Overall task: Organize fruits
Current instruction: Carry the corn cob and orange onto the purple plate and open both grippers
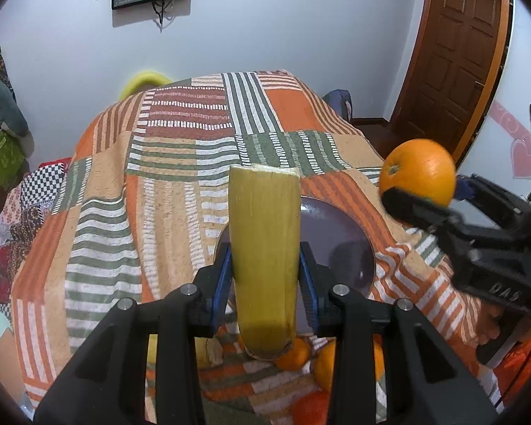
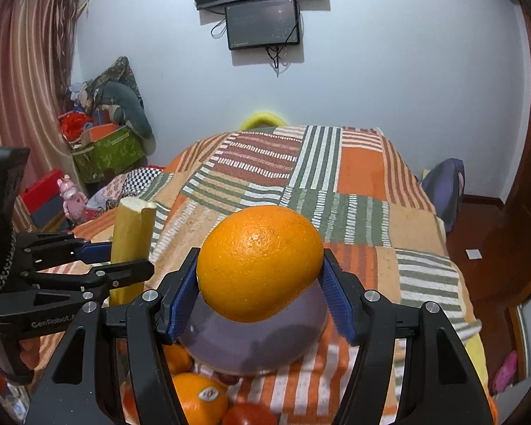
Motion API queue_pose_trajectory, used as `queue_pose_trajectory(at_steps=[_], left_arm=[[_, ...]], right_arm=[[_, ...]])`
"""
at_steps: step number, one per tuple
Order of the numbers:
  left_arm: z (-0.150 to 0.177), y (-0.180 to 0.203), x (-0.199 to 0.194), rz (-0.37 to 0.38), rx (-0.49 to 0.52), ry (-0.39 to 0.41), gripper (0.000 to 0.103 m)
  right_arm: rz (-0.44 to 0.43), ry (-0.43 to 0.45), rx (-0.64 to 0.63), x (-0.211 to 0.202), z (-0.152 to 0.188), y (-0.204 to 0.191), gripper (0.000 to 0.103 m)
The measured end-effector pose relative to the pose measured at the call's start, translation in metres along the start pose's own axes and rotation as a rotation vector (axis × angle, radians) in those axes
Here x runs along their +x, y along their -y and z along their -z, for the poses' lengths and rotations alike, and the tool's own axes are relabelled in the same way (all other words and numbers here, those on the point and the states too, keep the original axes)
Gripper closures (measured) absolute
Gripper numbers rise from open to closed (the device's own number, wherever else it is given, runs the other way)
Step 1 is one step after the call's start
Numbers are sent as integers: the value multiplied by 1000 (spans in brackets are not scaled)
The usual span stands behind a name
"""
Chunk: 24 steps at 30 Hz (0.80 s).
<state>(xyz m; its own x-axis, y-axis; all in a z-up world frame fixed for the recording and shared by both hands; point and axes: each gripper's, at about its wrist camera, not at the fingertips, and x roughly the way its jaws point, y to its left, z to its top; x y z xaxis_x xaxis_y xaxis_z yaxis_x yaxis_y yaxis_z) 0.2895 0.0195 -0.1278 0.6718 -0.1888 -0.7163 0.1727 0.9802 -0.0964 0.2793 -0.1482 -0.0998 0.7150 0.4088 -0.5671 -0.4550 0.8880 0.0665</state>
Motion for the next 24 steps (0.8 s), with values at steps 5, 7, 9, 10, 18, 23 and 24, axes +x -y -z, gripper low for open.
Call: queue_pose_trajectory(at_steps=[5, 7, 9, 10, 18, 23, 24], left_arm=[[-8, -6, 24, -3, -18, -24, 67], [-10, -10, 35, -4, -24, -41, 67], [-10, -13, 48, -7, -24, -68, 67], [-9, -15, 56, -10, -24, -84, 67], [-2, -28, 106, 10, -56, -181, 67], [-4, -28, 122, 22, -52, -203, 67], [-4, -27, 125, 20, -48, -209, 67]], right_arm=[[7, -54, 9, 29, 1, 7, 42], [31, -65, -4, 38, 3, 9, 42], [44, -87, -13, 49, 4, 10, 42], [43, -98, -12, 54, 5, 12, 42], [27, -187, -33, 87, 12, 16, 42], [12, -252, -35, 107, 18, 19, 42], [12, -261, -35, 109, 18, 20, 42]])
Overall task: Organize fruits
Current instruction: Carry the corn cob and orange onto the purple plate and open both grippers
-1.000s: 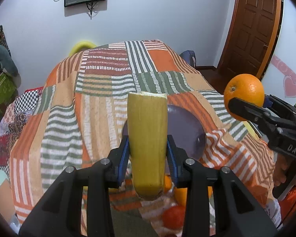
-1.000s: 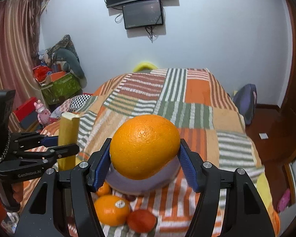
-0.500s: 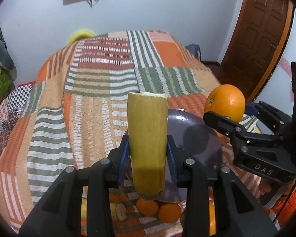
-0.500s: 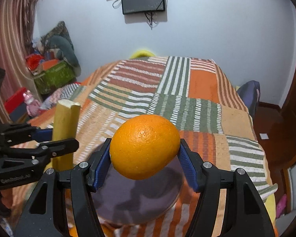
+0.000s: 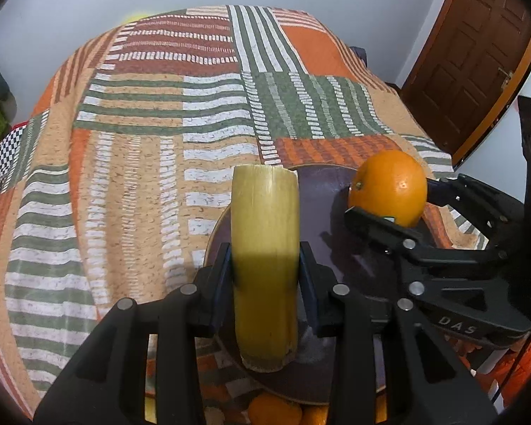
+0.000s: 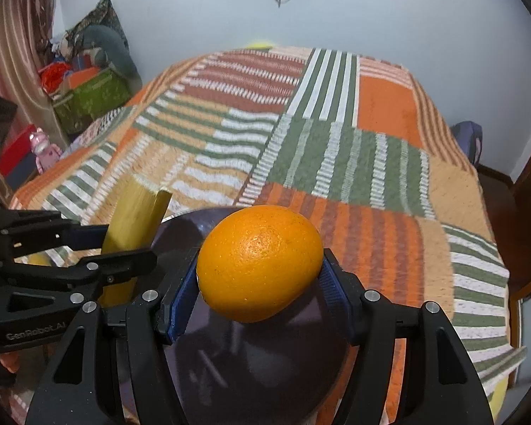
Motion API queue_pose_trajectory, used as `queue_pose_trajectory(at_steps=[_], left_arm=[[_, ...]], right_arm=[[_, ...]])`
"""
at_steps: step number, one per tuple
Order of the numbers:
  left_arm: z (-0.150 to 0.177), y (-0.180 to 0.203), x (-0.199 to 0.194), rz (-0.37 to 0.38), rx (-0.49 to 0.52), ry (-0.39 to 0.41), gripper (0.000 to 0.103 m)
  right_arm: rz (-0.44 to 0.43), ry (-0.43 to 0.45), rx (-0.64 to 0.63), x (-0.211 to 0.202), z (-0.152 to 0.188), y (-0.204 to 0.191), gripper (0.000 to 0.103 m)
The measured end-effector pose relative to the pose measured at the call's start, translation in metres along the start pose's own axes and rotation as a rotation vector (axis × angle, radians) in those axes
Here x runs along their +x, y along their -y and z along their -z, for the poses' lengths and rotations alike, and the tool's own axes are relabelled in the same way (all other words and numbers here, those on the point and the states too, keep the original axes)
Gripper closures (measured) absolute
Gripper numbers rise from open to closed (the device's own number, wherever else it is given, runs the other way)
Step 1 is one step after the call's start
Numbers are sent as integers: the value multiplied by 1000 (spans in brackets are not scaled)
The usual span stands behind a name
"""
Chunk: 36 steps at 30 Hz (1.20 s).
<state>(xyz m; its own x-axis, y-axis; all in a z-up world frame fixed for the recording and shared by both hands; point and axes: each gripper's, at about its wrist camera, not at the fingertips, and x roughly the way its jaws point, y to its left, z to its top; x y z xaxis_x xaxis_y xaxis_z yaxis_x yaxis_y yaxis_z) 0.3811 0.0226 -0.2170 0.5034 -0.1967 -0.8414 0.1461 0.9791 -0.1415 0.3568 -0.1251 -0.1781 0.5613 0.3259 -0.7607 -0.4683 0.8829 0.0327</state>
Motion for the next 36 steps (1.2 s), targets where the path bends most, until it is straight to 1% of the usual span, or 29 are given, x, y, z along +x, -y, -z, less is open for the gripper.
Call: queue_pose_trajectory(at_steps=[7, 11, 14, 17, 18, 22, 24, 28, 32, 35, 36], left_arm=[[-2, 4, 13, -23, 20, -37, 67], [-1, 2, 14, -5, 6, -43, 67], [-1, 4, 12, -17, 21, -30, 67], [1, 6, 10, -27, 23, -27, 64], [1, 5, 8, -24, 17, -24, 62], [6, 3, -9, -31, 2, 13, 50], [7, 2, -17, -41, -2, 24, 49], [11, -3, -36, -46, -25, 46, 49], [18, -9, -60, -60, -39, 76, 49], [27, -14, -81, -75, -40, 99, 48], [31, -17, -89, -82, -41, 108, 46]], right_arm=[[-24, -73, 6, 17, -1, 8, 42], [-39, -70, 22, 16, 0, 12, 41], [-36, -70, 14, 16, 0, 11, 41], [-27, -81, 7, 16, -1, 10, 40], [-25, -84, 8, 16, -2, 10, 38], [-34, -70, 30, 7, -1, 13, 30], [-40, -65, 34, 2, -1, 12, 26], [-19, -46, 10, -11, 0, 4, 26], [11, -7, -37, -32, 2, -11, 26], [3, 13, -50, -47, 3, -21, 26], [-1, 21, -56, -52, 3, -26, 26]])
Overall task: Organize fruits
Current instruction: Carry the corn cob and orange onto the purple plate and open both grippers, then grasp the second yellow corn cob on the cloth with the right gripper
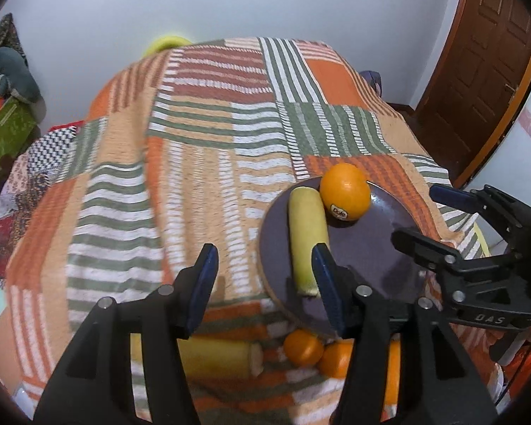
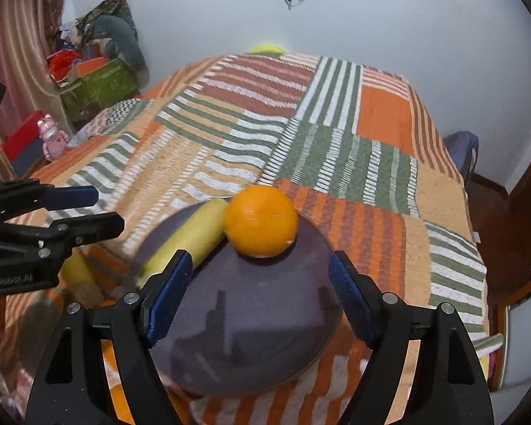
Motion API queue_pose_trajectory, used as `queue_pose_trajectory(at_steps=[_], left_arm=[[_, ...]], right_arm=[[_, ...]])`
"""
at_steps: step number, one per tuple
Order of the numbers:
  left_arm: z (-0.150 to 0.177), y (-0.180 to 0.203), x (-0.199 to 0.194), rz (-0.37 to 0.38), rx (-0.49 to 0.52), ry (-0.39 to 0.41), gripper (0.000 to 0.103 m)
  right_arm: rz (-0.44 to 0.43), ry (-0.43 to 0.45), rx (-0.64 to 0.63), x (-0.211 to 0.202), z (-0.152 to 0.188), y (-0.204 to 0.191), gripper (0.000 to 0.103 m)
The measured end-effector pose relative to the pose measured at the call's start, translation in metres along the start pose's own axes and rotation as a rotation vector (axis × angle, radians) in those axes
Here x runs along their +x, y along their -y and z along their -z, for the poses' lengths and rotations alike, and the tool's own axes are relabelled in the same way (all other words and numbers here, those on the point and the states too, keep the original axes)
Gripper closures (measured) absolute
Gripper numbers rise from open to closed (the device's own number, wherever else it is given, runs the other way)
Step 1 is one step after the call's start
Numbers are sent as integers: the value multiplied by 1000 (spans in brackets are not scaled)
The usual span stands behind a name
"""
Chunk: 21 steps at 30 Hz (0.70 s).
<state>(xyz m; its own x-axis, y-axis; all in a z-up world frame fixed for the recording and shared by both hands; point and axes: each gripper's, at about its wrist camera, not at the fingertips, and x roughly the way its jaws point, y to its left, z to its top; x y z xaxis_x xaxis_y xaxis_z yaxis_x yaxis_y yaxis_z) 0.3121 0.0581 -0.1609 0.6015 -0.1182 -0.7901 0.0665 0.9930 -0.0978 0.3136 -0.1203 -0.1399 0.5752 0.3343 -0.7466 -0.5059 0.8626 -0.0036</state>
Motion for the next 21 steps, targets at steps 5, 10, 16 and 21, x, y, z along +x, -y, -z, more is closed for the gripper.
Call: queue_pose_trajectory(at_steps=[5, 10, 16, 21], left_arm=[[17, -17, -31, -32, -5, 36, 42], [40, -45, -57, -61, -23, 53, 39], [65, -86, -68, -93, -75, 50, 34], [80, -116, -65, -104, -114, 30, 34]], right_arm=[[-34, 29, -18, -18, 1, -25, 26], [-75, 22, -65, -15, 2, -59, 26], [-144, -47, -152, 14, 5, -112, 26], [-189, -122, -214, 44, 8, -146, 26]])
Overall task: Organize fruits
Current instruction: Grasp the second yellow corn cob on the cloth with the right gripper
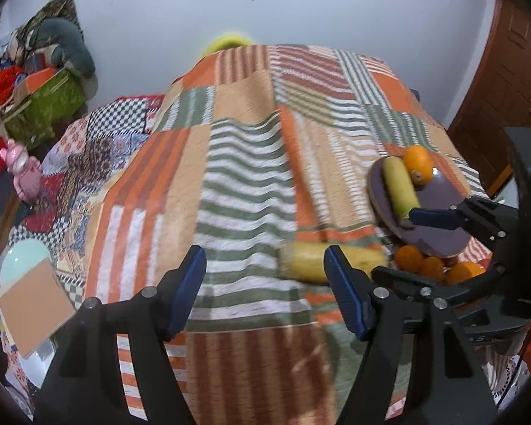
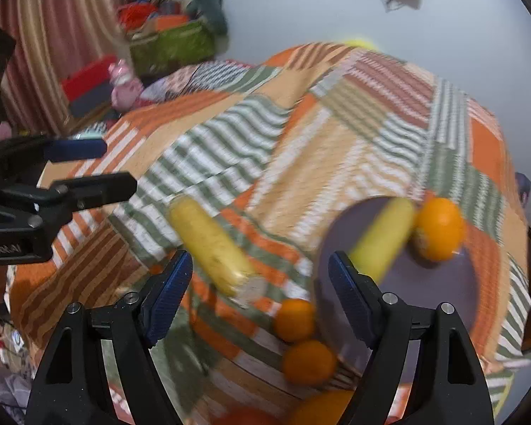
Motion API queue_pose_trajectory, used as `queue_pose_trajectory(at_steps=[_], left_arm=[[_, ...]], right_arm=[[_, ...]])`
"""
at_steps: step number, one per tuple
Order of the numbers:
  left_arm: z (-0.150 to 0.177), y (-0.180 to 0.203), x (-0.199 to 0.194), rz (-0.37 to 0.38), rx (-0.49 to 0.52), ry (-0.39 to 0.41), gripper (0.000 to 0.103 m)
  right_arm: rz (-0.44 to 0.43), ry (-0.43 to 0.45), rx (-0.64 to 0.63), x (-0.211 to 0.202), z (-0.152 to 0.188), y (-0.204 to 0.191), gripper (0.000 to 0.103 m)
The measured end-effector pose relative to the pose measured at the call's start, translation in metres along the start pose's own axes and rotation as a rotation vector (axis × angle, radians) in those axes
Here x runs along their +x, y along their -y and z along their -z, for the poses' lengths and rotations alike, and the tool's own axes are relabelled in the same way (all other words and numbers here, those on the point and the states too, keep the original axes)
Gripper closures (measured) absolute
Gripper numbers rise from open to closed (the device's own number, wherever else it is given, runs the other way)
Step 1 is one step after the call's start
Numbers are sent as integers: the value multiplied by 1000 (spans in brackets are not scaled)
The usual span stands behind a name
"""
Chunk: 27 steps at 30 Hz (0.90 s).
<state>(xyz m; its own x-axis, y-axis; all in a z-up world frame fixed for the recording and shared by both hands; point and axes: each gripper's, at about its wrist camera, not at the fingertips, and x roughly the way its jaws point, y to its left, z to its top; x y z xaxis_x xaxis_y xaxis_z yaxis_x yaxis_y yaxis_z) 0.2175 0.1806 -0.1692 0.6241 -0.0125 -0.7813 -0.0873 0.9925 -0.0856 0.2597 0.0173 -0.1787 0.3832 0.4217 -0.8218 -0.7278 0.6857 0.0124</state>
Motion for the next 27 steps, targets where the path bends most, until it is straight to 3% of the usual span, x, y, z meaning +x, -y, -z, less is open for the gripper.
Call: queue_pose_trajectory(at_steps=[7, 9, 13, 17, 21, 27], left_arm=[[8, -23, 13, 22, -33, -22, 34], [10, -24, 16, 27, -31, -24, 34], [12, -23, 21, 31, -28, -23, 34], [15, -21, 26, 42, -34, -35, 34], [17, -18, 25, 41, -29, -40, 34], [19, -6, 11, 47, -16, -27, 34]], right_arm=[[-54, -120, -4, 48, -12, -12, 29], [-68, -157, -13, 57, -15, -16, 36], [-48, -205, -62, 71, -22, -25, 41], [-37, -211, -82, 75, -25, -30, 47], [-43, -188, -68, 66, -22, -29, 62], [-54, -133, -27, 40, -10, -21, 68]])
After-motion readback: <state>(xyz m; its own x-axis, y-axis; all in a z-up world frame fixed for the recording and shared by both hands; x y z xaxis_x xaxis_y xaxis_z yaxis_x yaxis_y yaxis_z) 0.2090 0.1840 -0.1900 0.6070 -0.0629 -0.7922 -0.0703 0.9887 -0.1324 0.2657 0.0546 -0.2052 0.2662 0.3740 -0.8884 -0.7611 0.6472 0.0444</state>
